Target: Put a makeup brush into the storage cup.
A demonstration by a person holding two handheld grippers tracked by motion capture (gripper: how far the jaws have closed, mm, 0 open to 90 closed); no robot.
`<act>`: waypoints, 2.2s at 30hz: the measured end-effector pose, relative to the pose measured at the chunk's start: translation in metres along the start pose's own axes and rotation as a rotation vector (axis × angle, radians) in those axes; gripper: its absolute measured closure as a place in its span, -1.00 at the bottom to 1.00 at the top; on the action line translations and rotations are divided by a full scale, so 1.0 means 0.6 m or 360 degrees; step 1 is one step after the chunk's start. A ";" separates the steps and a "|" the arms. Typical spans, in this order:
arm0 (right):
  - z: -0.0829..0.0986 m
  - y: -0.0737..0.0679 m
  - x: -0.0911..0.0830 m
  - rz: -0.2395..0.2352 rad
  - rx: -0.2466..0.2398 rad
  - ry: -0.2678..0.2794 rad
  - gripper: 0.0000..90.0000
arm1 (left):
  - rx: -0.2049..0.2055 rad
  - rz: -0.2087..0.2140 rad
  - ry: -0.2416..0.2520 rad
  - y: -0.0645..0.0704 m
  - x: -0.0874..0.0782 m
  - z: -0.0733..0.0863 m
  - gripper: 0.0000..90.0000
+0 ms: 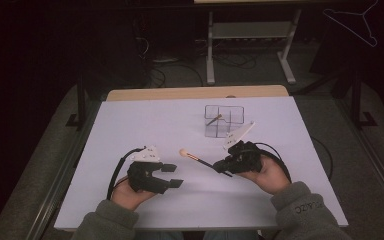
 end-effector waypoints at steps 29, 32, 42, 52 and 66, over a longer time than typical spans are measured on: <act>-0.004 -0.066 0.028 -0.0141 -0.0073 0.0106 0.86 | -0.0279 0.0164 0.0337 -0.002 0.006 -0.033 0.47; -0.005 -0.068 0.028 -0.0131 -0.0091 0.0113 0.86 | -0.0290 0.0188 0.0354 -0.002 0.003 -0.033 0.56; -0.010 -0.081 0.034 -0.0110 -0.0182 0.0129 0.95 | -0.0283 0.0273 0.0405 0.005 -0.009 -0.045 0.84; -0.026 -0.091 0.046 -0.0094 -0.0173 0.0086 0.57 | -0.0149 0.0190 0.0176 0.007 -0.016 -0.062 0.84; -0.043 -0.099 0.050 -0.0137 -0.0121 0.0135 0.75 | -0.0075 0.0204 0.0020 0.015 -0.008 -0.086 0.84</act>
Point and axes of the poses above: each handheld gripper's, and its own axes: x roughly forward along the jaws, z roughly out of its underside, y roughly to its right, the point moved 8 cm from there along x, roughly forward along the jaws, and after that the axes turned 15 degrees about x, right-handed, at the moved point
